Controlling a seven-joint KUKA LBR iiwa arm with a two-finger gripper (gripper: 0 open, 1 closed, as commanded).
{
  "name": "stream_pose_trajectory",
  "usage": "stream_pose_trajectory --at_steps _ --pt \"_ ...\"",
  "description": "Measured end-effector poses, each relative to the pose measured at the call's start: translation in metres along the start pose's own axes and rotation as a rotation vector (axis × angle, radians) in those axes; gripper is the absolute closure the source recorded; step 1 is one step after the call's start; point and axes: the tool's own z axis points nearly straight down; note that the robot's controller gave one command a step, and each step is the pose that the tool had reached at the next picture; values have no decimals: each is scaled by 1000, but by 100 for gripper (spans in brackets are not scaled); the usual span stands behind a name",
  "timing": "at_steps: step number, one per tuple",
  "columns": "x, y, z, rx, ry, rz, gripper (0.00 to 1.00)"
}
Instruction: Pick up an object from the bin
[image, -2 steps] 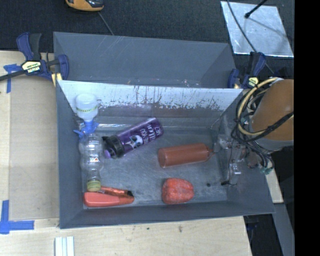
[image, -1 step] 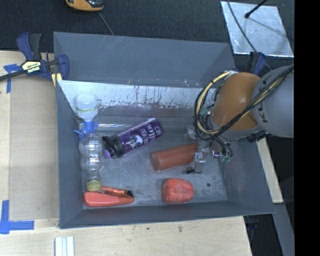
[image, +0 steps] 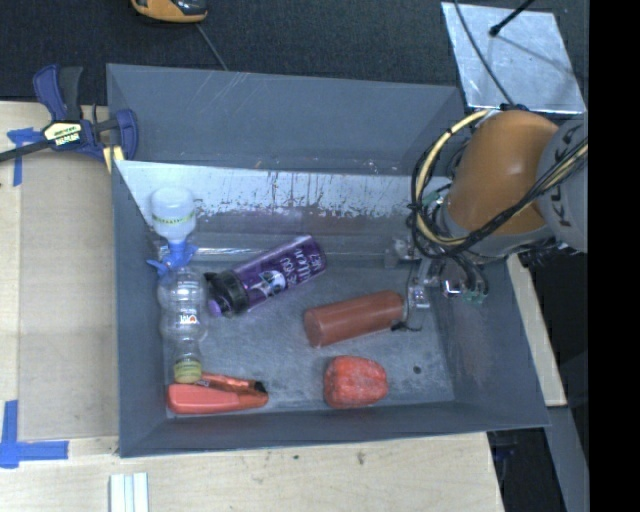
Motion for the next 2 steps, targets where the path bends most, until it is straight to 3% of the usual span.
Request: stream_pose_trajectory --at_steps 1,2 --pt "-3 14 18 1 -4 -285 0" --pt "-9 6 54 0 -2 -216 0"
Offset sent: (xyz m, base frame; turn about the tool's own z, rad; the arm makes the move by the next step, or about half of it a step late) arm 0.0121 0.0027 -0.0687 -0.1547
